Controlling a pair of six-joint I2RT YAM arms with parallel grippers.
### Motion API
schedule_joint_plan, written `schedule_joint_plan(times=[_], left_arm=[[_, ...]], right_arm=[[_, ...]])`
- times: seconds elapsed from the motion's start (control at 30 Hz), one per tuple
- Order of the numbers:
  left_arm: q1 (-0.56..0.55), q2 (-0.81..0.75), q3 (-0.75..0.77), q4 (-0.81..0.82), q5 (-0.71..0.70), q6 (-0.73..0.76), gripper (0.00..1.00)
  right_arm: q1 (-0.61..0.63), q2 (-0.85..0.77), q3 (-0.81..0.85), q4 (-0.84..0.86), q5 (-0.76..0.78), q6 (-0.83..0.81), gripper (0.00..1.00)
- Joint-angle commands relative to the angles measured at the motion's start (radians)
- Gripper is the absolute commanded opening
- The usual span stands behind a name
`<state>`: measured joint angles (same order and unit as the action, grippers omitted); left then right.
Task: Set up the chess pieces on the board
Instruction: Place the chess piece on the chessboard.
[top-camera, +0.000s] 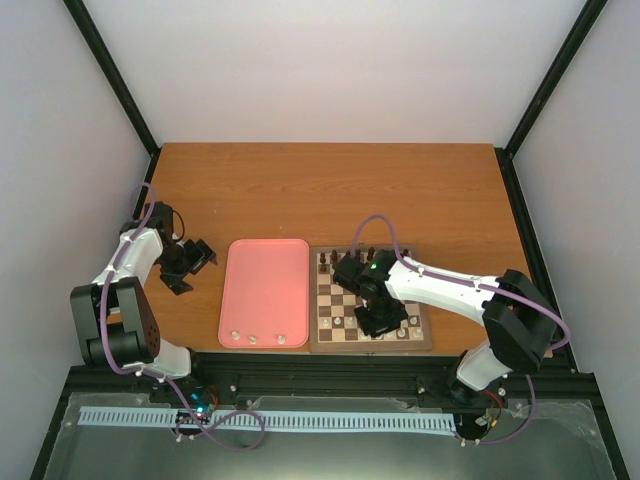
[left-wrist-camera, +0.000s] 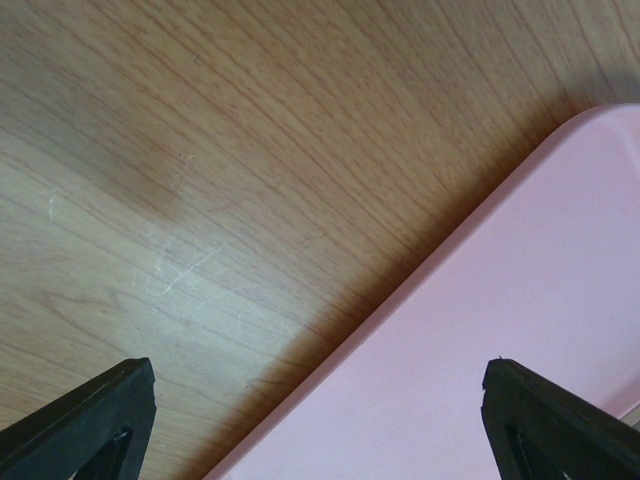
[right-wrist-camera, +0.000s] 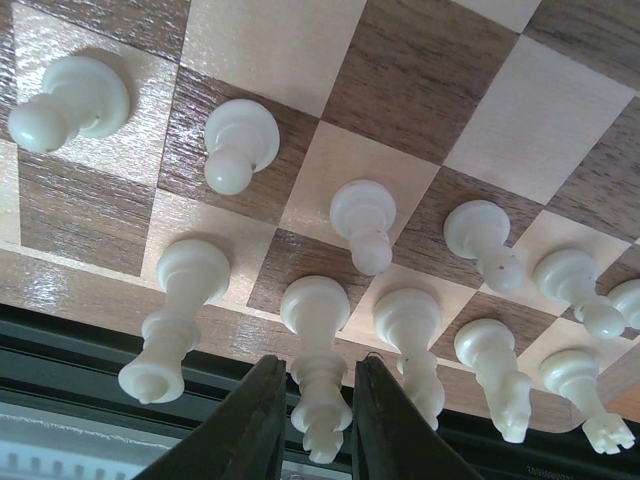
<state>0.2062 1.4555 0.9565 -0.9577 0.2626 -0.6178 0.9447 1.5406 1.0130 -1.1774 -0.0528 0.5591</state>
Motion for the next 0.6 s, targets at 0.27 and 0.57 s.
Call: schedule_joint_plan(times=[0.27,0.57], left_arm=[[-0.005,-0.013,0.021,0.007,0.003,-0.007,1.0],[-0.005,-0.014,0.018,0.009,0.003,-0.008,1.0]], right_arm=[[-0.004,-0.003,0.034,0.015,-0.002,0.005,0.19],[-0.004,-0.002,0.034,0.017,-0.007,0.005,0.19]])
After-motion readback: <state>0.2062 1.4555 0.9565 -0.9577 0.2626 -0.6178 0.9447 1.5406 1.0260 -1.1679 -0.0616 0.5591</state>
